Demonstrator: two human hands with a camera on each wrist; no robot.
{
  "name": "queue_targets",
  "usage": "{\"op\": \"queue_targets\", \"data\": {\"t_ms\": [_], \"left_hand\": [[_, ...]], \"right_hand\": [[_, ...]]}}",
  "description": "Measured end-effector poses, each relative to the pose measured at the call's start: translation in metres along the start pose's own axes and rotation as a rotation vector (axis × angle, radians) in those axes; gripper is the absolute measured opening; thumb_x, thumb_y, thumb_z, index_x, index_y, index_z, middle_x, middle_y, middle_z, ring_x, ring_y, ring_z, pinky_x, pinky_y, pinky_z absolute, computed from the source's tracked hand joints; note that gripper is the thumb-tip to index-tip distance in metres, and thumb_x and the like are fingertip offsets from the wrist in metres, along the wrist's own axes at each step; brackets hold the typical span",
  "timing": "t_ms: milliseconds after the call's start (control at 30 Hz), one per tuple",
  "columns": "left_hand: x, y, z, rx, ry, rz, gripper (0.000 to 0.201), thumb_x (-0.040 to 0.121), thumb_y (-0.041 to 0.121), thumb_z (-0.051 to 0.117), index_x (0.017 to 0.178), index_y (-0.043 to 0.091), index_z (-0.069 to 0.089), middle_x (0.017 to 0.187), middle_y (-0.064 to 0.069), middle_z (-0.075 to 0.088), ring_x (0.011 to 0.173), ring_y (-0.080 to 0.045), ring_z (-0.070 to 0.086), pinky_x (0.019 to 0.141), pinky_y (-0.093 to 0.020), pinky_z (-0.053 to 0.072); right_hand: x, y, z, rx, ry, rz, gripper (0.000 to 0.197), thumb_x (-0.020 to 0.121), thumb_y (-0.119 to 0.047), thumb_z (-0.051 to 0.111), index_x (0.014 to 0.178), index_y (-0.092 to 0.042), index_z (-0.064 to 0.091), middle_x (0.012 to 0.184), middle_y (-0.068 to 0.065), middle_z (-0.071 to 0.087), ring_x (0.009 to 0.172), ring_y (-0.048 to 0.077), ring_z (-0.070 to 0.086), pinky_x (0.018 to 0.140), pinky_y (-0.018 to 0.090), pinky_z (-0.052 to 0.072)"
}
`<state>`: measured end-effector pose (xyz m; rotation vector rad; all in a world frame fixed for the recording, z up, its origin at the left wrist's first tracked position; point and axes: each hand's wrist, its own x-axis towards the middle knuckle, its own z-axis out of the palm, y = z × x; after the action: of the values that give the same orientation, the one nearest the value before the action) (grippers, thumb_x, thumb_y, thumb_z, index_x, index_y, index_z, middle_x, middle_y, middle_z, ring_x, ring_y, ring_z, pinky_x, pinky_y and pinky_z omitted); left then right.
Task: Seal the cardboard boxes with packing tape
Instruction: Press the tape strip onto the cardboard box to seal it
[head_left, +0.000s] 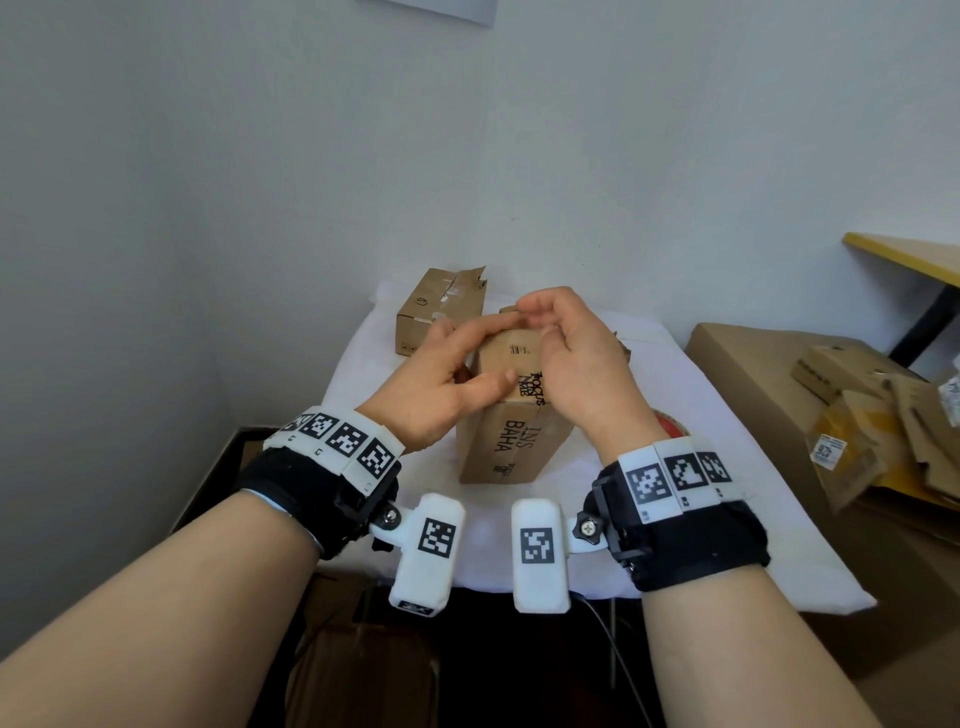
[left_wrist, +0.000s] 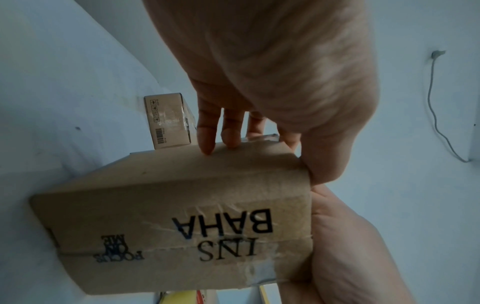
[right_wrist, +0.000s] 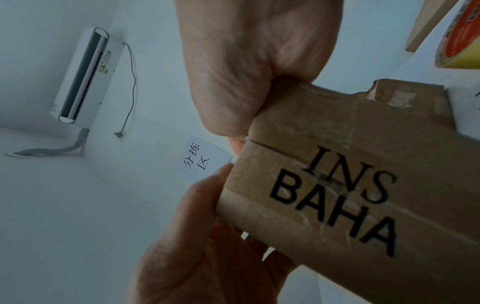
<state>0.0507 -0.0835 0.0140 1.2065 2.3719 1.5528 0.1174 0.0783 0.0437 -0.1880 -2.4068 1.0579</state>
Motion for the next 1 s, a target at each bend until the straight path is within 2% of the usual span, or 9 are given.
{"op": "queue_targets", "data": {"t_ms": [67,200,267,433,533,633,733,833,1000], "left_hand": [[0.0009,0.0001,0.0000,0.003,-0.006,-0.009,0.053,0.084,0.051,0.059,0.135,0.055,0.048,0.117,-0.004,0.045,0.096,-0.002,0.046,0.087,-0.009,0.038],[0.0012,-0.0021,-0.0008,-0.033,-0.011,-0.027,0.048,0.085,0.051,0.061,0.131,0.058,0.052,0.119,-0.006,0.045,0.100,-0.019,0.054,0.095,-0.032,0.050],[0.0013,-0.0028,-0.0001,-0.065,-0.004,-0.036,0.043,0.084,0.051,0.063,0.126,0.059,0.055,0.121,-0.006,0.044,0.099,-0.026,0.057,0.097,-0.041,0.052],[0.0038,-0.0042,-0.0001,-0.133,0.020,-0.031,0.034,0.087,0.039,0.071,0.118,0.050,0.065,0.120,-0.013,0.048,0.092,-0.035,0.057,0.095,-0.043,0.053],[0.0034,-0.0029,0.0004,-0.165,0.039,-0.015,0.028,0.090,0.031,0.073,0.115,0.042,0.070,0.120,-0.019,0.050,0.084,-0.025,0.053,0.094,-0.038,0.053],[0.0023,-0.0011,0.0013,-0.190,0.042,-0.026,0.021,0.086,0.037,0.072,0.107,0.040,0.070,0.119,-0.010,0.061,0.089,-0.021,0.054,0.102,-0.047,0.048],[-0.0002,0.0010,0.0026,-0.195,0.021,-0.055,0.022,0.084,0.044,0.068,0.104,0.035,0.064,0.121,-0.013,0.061,0.093,-0.035,0.060,0.098,-0.054,0.049],[-0.0025,0.0036,0.0033,-0.272,0.044,-0.069,0.034,0.084,0.036,0.069,0.106,0.025,0.045,0.111,-0.009,0.058,0.080,-0.027,0.059,0.083,-0.053,0.053],[-0.0041,0.0029,0.0017,-0.279,0.045,-0.074,0.074,0.081,0.036,0.077,0.132,0.051,0.026,0.124,-0.012,0.055,0.094,-0.044,0.063,0.087,-0.052,0.057]], "right_hand": [[0.0007,-0.0004,-0.0003,0.007,0.004,0.001,0.038,0.104,-0.008,0.036,0.127,-0.027,0.058,0.120,-0.010,0.065,0.111,0.009,0.060,0.094,0.029,0.050],[0.0027,0.0003,0.0001,0.018,-0.009,0.024,0.036,0.106,-0.009,0.035,0.126,-0.030,0.056,0.119,-0.011,0.066,0.105,0.006,0.061,0.084,0.023,0.050],[0.0033,0.0006,0.0004,0.029,-0.004,0.032,0.036,0.105,-0.008,0.035,0.126,-0.030,0.056,0.119,-0.012,0.066,0.107,0.007,0.060,0.088,0.026,0.050],[0.0032,0.0011,0.0025,0.044,0.004,0.047,0.037,0.105,-0.007,0.036,0.126,-0.030,0.056,0.120,-0.011,0.065,0.109,0.008,0.058,0.094,0.030,0.050],[0.0036,0.0013,0.0028,0.056,0.007,0.048,0.036,0.105,-0.009,0.035,0.126,-0.030,0.056,0.120,-0.010,0.065,0.108,0.008,0.060,0.092,0.030,0.051],[0.0031,0.0017,0.0028,0.052,0.006,0.050,0.036,0.105,-0.009,0.035,0.126,-0.029,0.056,0.120,-0.011,0.064,0.108,0.006,0.059,0.085,0.024,0.048],[0.0030,0.0016,0.0034,0.061,0.018,0.057,0.035,0.105,-0.010,0.036,0.125,-0.029,0.056,0.119,-0.012,0.065,0.107,0.006,0.060,0.084,0.026,0.049],[0.0033,-0.0007,0.0039,0.089,0.042,0.069,0.023,0.107,-0.026,0.040,0.121,-0.031,0.057,0.114,-0.013,0.066,0.102,0.004,0.061,0.084,0.028,0.049],[0.0020,-0.0038,0.0050,0.067,0.007,0.092,0.030,0.099,-0.049,0.058,0.121,-0.031,0.058,0.111,-0.017,0.064,0.101,-0.003,0.058,0.074,0.019,0.042]]}}
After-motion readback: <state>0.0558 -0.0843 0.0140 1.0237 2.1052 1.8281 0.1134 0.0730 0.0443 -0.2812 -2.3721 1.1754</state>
